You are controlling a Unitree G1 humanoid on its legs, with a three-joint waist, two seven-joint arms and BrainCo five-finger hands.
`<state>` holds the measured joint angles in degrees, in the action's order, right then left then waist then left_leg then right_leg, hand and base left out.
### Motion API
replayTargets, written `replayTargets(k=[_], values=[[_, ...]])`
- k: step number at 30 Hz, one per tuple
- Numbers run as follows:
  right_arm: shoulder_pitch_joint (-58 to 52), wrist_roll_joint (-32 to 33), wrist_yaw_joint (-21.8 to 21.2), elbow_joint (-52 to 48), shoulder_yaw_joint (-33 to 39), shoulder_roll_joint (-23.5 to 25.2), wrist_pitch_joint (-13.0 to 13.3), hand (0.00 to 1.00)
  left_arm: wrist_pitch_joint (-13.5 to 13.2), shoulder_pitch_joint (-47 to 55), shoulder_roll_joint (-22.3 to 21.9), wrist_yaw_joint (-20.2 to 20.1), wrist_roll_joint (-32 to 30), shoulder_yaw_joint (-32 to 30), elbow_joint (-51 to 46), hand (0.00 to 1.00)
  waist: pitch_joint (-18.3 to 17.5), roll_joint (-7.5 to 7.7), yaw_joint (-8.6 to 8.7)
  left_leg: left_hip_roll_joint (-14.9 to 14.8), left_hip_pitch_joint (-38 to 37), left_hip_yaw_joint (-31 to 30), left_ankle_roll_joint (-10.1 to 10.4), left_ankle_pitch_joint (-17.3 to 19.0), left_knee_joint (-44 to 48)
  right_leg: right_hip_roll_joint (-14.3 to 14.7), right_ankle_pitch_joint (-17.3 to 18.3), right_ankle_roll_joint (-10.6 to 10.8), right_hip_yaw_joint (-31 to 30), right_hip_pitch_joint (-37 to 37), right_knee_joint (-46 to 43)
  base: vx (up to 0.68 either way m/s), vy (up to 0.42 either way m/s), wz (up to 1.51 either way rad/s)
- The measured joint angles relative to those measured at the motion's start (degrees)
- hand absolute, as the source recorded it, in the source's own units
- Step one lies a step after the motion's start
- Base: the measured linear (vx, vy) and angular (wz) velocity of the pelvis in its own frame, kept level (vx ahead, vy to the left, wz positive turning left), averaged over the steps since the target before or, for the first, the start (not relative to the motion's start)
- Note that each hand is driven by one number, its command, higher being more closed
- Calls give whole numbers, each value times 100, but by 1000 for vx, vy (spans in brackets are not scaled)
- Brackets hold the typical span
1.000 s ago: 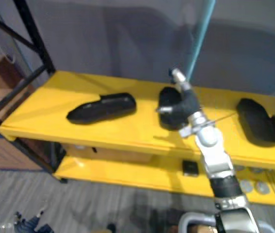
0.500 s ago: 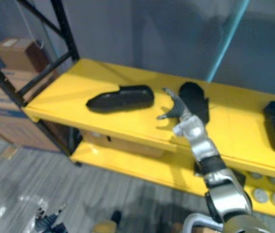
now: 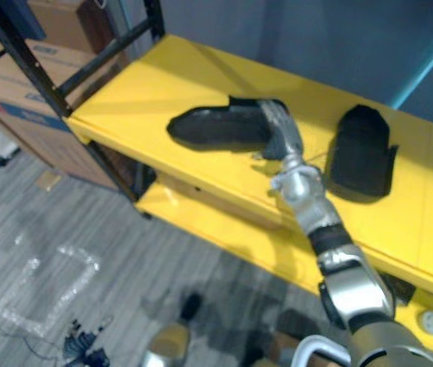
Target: Walk over and take plastic housings, then place them on the shelf
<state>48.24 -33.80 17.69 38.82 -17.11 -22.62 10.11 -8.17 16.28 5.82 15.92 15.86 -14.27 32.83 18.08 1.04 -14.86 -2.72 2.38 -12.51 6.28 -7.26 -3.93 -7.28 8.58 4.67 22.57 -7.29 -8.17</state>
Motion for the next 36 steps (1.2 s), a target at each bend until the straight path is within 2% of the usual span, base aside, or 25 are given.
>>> replayTargets(k=[6, 11, 15, 21, 22, 28, 36], values=[[62, -393, -112, 2, -267, -18, -285, 0, 2, -1, 41, -28, 8, 169, -120, 0, 143, 37, -16, -19, 157, -92, 26, -19, 56, 15, 28, -3, 86, 132, -102, -25, -20, 8], [317, -426, -274, 214, -441, -35, -619, 0, 50, 0, 48, -24, 217, 168, -227, 0, 239, 33, -47, -20, 171, -99, 29, -20, 59, 12, 42, -8, 96, 146, -124, 0, 0, 0], [588, -414, -237, 358, -439, -191, -658, 0, 60, 2, 51, -25, 282, 169, -367, 0, 368, -9, -76, -17, 277, -123, 14, -12, 99, -8, 90, -10, 111, 270, -246, -19, -3, 2], [975, -355, 97, 554, -437, -413, -755, 0, 65, 0, 53, -26, 463, 175, -532, 0, 602, -121, -113, 56, 433, -167, -8, 3, 239, -106, 179, 18, 133, 435, -472, -22, 3, 4], [1031, -312, 196, 564, -435, -466, -811, 100, 66, 2, 54, -26, 544, 179, -579, 0, 616, -124, -120, 60, 505, -181, -11, -3, 250, -139, 182, 15, 139, 517, -508, -12, 20, 5], [1185, -57, 228, 707, -421, -686, -1002, 100, 70, -2, 58, -59, 685, 206, -720, 0, 759, -177, -137, 86, 625, -250, 0, -50, 269, -176, 208, 3, 187, 642, -621, -18, -8, 6], [1549, -86, -44, 708, -539, -798, -1036, 100, 78, -7, 74, -61, 849, 403, -879, 0, 862, -305, -181, 67, 793, -259, -7, -45, 368, -170, 241, -31, 172, 827, -758, -23, -13, 0]])
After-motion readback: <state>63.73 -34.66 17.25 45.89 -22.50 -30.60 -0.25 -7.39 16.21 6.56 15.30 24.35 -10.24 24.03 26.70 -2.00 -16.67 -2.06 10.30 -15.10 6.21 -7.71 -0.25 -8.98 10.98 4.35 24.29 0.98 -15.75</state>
